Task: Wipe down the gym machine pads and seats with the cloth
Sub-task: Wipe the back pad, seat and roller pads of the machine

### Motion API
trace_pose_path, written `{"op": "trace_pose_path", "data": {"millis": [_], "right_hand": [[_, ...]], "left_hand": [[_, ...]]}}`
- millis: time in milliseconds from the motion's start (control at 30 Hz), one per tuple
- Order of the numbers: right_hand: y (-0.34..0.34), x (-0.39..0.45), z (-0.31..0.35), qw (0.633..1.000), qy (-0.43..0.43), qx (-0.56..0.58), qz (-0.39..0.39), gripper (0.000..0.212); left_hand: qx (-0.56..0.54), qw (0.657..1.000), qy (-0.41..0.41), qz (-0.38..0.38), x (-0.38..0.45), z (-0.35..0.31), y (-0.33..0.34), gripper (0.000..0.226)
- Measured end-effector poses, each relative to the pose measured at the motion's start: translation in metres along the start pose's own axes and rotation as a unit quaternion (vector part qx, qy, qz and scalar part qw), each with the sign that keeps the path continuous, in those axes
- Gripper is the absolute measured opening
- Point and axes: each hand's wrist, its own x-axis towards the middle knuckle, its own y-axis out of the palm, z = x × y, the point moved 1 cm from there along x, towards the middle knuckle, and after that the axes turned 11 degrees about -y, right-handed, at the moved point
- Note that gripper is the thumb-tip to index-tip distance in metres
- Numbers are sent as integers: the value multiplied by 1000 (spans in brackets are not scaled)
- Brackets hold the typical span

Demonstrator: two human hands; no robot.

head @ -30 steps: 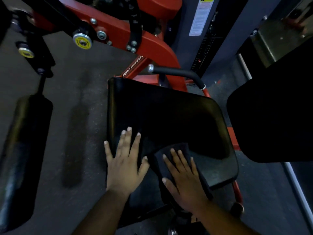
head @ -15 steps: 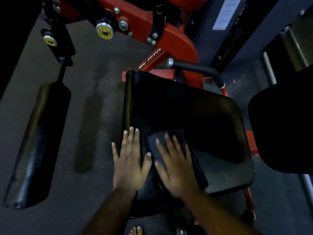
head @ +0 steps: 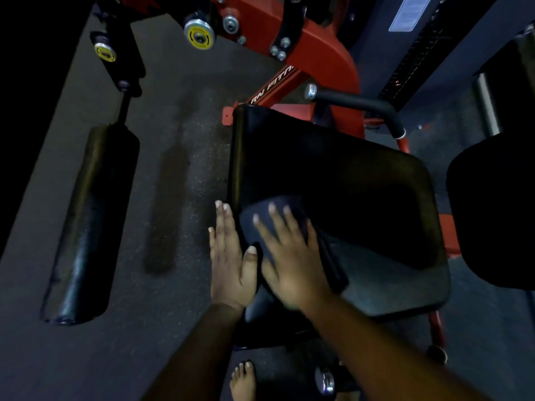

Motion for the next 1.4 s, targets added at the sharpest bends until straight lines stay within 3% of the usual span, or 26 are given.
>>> {"op": "trace_pose_path", "data": {"millis": [100,200,300,367,567,667,833,1033,1167,1267,1400], "right_hand": [[11,-55,16,999,-27,9,19,65],[2,2,-2,999,-31,5,16,67],[-5,71,-12,997,70,9,-9,66],[1,63,4,996,89,8,-13,67],[16,-67,67,996,-75,2,51,66],[8,-6,30,994,-94,0,50,69],[-9,117,-16,1000,14,7,23,64],[0,8,-9,1000,5,7,11,68],[-7,48,-40,998,24,30,42,68],[-20,131,-71,996,75,36,31,64],[-31,202,-115,996,76,45,-15,63]], "left_hand": [[-65,998,-23,-11,-2,2,-4,74],[-66,998,-24,-3,-8,5,-7,72],[-69,997,-37,5,-17,13,-10,68],[-82,995,-60,6,-26,20,-16,67],[-99,988,-119,11,-45,30,-37,71],[-74,991,-106,15,-40,32,-34,70],[-17,993,-113,1,-8,17,-13,71],[-38,990,-137,-15,37,-13,-3,78],[22,995,-102,-8,60,-18,4,75],[108,991,-75,4,78,-29,17,74],[236,970,-45,28,112,-46,38,76]]}}
